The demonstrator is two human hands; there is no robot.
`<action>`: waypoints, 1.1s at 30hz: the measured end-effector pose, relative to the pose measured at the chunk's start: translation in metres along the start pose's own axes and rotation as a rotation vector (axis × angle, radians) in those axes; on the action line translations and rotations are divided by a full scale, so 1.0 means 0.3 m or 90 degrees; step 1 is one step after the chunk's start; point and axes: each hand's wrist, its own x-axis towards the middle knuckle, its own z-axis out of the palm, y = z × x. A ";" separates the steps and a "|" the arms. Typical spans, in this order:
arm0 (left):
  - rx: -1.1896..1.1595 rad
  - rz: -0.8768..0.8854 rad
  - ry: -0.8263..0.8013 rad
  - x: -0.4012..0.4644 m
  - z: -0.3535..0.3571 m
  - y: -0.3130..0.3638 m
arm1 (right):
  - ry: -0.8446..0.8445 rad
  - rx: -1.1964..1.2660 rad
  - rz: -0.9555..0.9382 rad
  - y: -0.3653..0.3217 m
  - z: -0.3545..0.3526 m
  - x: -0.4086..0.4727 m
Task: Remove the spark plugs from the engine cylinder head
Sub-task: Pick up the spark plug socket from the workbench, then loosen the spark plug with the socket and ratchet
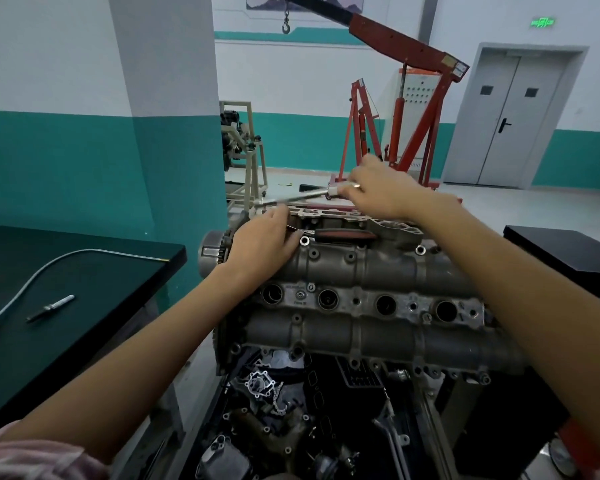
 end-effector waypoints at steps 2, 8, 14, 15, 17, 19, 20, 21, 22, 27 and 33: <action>-0.110 -0.063 -0.022 -0.004 -0.009 0.009 | 0.047 0.098 0.027 0.036 -0.001 -0.036; -0.735 -0.358 0.016 0.039 -0.048 0.107 | 0.081 0.305 0.000 -0.008 0.111 -0.171; -1.054 -0.297 0.117 -0.007 -0.123 0.148 | 0.136 0.251 -0.082 -0.077 0.193 -0.223; -1.003 -0.246 0.121 -0.028 -0.132 0.152 | 0.142 0.245 -0.087 -0.088 0.208 -0.233; -0.913 -0.135 0.124 -0.073 -0.145 0.159 | 0.168 0.269 -0.098 -0.110 0.241 -0.256; -0.856 -0.039 0.118 -0.123 -0.146 0.168 | 0.173 0.294 -0.105 -0.129 0.277 -0.280; -0.824 -0.004 0.112 -0.147 -0.139 0.174 | 0.165 0.295 -0.104 -0.134 0.297 -0.289; -0.782 0.022 0.099 -0.172 -0.129 0.179 | 0.150 0.295 -0.100 -0.135 0.319 -0.298; -0.742 0.037 0.077 -0.195 -0.114 0.184 | 0.133 0.298 -0.094 -0.135 0.339 -0.306; -0.589 0.091 -0.028 -0.281 -0.054 0.209 | 0.145 0.318 -0.068 -0.147 0.413 -0.359; -0.496 0.185 -0.150 -0.374 -0.066 0.226 | 0.133 0.373 -0.016 -0.171 0.430 -0.373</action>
